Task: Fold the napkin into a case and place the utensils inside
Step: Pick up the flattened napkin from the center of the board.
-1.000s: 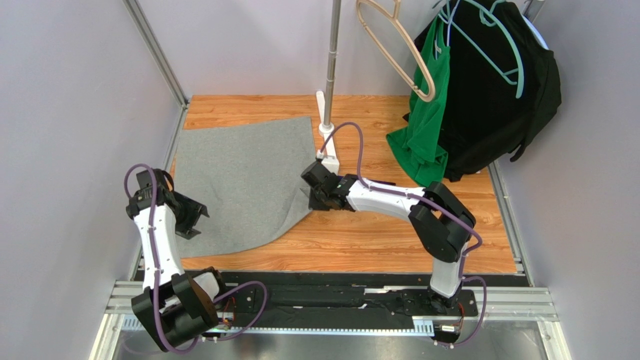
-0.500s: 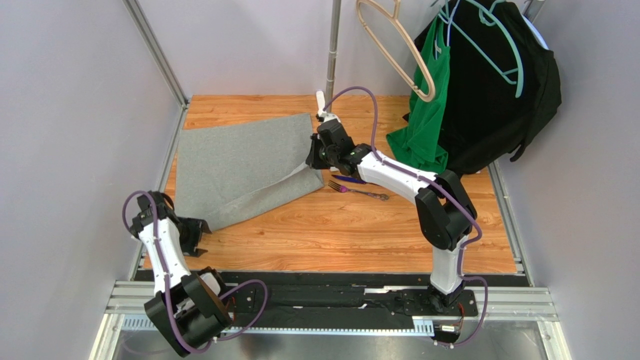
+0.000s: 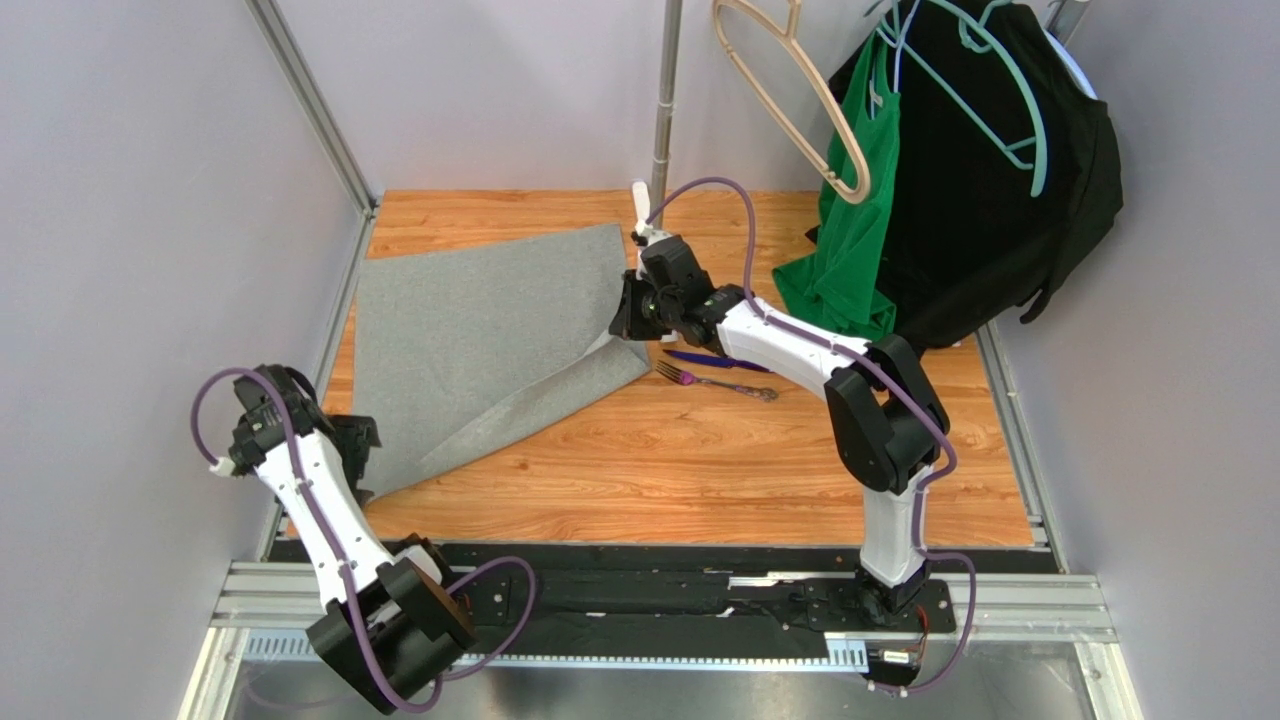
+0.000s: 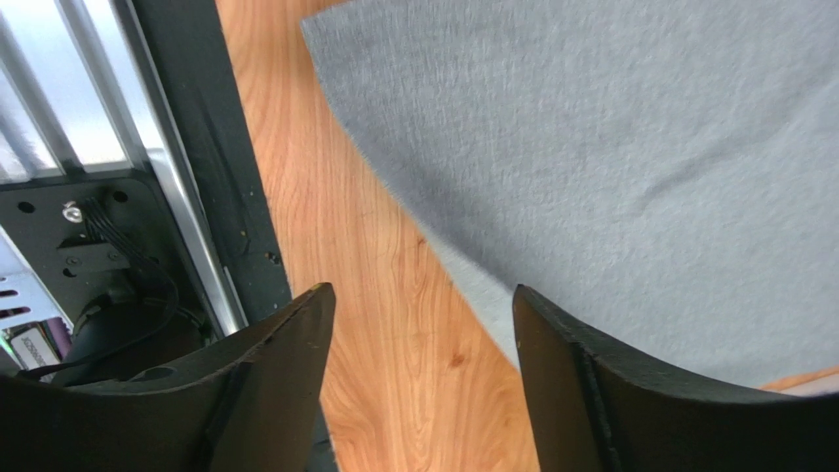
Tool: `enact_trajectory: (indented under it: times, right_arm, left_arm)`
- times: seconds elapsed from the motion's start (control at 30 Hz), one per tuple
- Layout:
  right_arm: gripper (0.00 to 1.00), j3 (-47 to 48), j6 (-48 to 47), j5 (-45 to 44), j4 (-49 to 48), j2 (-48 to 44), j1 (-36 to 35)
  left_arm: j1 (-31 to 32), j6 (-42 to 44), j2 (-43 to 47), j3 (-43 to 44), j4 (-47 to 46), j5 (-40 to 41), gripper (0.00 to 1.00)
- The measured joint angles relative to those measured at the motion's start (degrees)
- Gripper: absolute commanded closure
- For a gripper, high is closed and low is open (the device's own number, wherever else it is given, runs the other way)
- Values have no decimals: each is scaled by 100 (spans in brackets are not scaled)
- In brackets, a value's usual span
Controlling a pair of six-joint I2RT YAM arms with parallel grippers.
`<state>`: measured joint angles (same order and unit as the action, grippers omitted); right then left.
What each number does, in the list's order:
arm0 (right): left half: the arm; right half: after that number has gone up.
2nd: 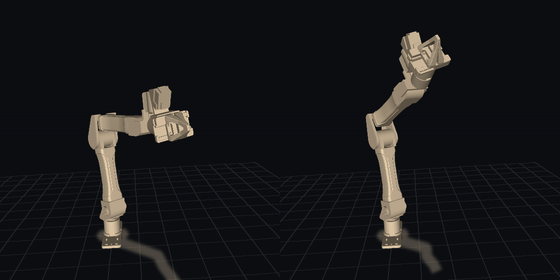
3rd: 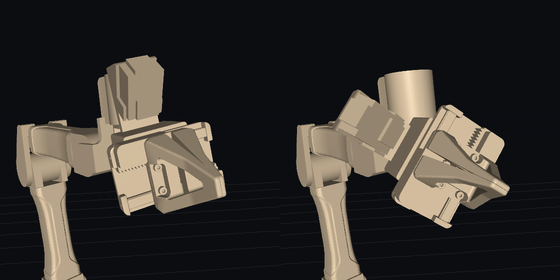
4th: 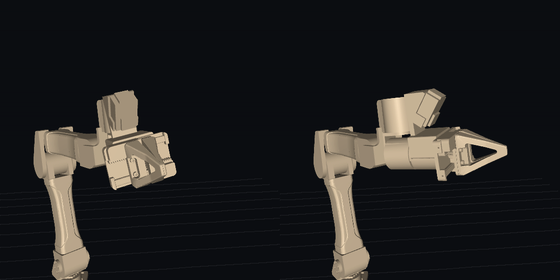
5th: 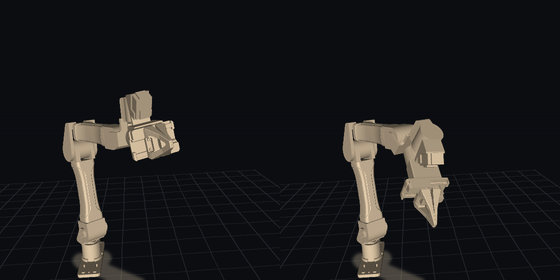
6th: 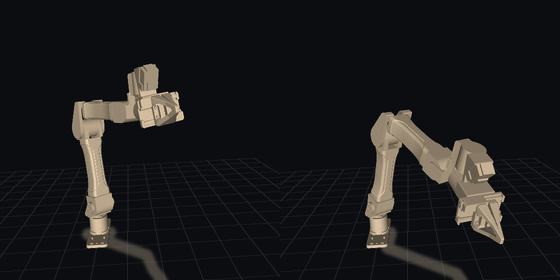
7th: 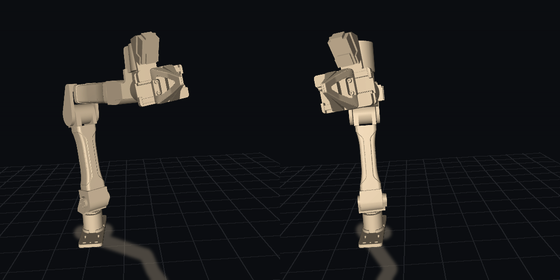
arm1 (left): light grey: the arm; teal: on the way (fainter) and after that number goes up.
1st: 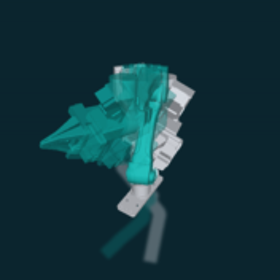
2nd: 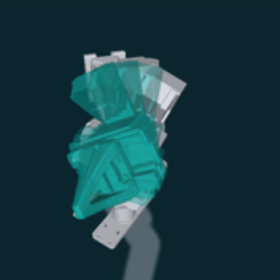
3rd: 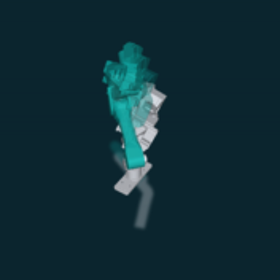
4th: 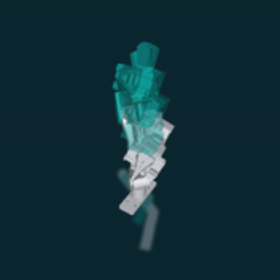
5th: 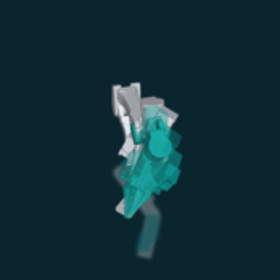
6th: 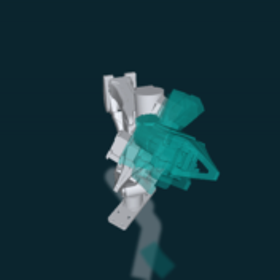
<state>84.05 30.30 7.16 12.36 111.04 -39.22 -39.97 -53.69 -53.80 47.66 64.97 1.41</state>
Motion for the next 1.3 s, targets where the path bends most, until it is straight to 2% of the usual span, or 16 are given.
enact_trajectory:
  times: [0.1,0.23,0.33,0.43,0.87,1.17,1.3]
  right_arm:
    - [100,0,0,76,-26,24,0]
    - [100,0,0,114,-28,31,0]
    - [100,0,2,162,-28,33,0]
    - [100,0,7,201,-46,33,0]
    - [100,2,7,240,-72,31,7]
    - [100,2,37,278,-72,31,42]
    - [100,2,50,299,-72,33,42]
  left_arm:
    - [-184,24,179,103,52,164,24]
    - [-739,103,166,-238,63,11,34]
    - [-1235,286,-289,-527,26,-245,37]
    - [-1545,417,-684,-566,-66,-354,43]
    - [-1799,767,-1512,-518,-1054,-201,55]
    - [-1818,1193,-1604,-509,-1609,168,55]
    - [-1825,1349,-1773,-511,-1869,201,51]
